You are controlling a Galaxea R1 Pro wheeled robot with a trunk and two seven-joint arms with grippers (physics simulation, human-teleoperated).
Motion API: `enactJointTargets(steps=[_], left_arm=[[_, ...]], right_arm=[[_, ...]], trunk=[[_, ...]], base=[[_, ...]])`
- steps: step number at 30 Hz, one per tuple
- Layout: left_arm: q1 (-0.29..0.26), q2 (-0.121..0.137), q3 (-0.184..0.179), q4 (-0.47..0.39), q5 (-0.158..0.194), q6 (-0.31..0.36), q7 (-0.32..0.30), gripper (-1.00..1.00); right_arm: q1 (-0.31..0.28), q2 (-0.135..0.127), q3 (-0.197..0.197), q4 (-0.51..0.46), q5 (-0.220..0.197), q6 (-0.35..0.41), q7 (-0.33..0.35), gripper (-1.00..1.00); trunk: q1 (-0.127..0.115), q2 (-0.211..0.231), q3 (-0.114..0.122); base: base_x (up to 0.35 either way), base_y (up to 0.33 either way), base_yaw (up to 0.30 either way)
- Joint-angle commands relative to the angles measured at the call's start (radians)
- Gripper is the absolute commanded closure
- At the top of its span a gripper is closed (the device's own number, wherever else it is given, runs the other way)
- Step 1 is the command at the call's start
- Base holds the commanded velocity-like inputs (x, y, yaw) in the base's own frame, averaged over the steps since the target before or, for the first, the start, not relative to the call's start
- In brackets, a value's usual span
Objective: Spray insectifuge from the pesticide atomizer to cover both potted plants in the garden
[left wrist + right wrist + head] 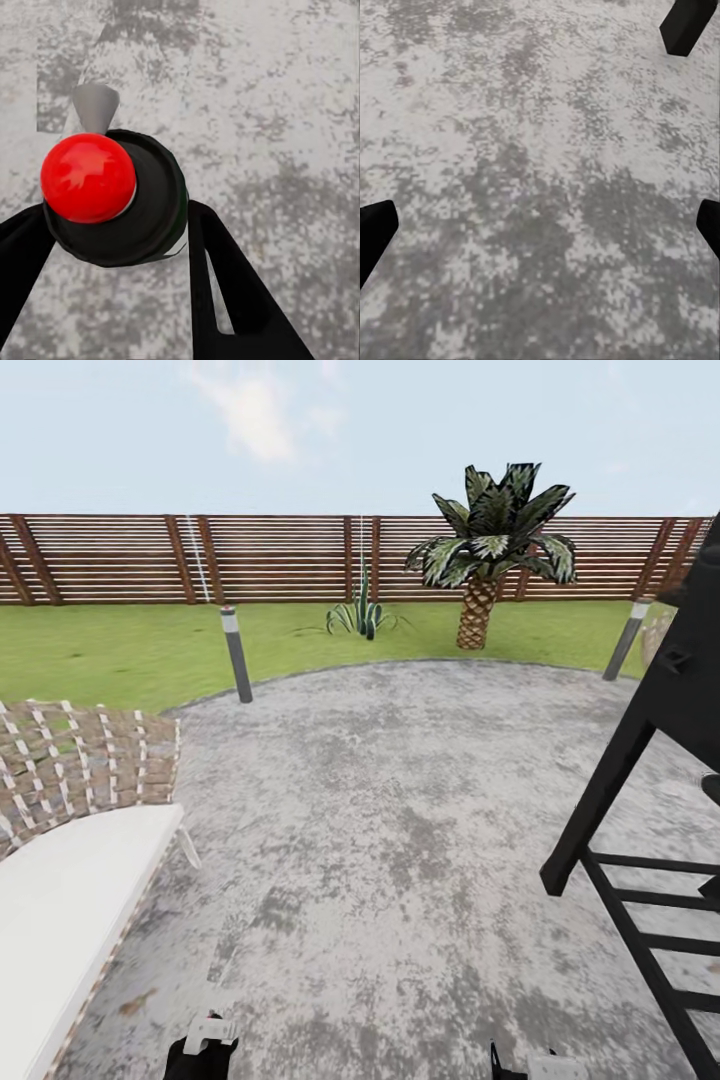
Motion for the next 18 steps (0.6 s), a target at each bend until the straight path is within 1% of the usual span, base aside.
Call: enactJointTargets(steps=[1, 18], left_arm=[[-0.001, 0.001, -0.007, 0.001, 0.011, -0.003, -0.004, 1.0], [-0.001, 0.0, -0.007, 0.001, 0.011, -0.003, -0.004, 1.0]], right_arm=[[-0.001, 0.0, -0.004, 0.002, 0.011, -0.003, -0.007, -1.0], [-0.001, 0.0, -0.004, 0.002, 0.011, -0.003, -0.007, -1.0]], trunk=[[0.0, 0.0, -0.001], [0.0, 0.0, -0.001]], base=[[0.339, 0.0, 0.0], [0.339, 0.0, 0.0]])
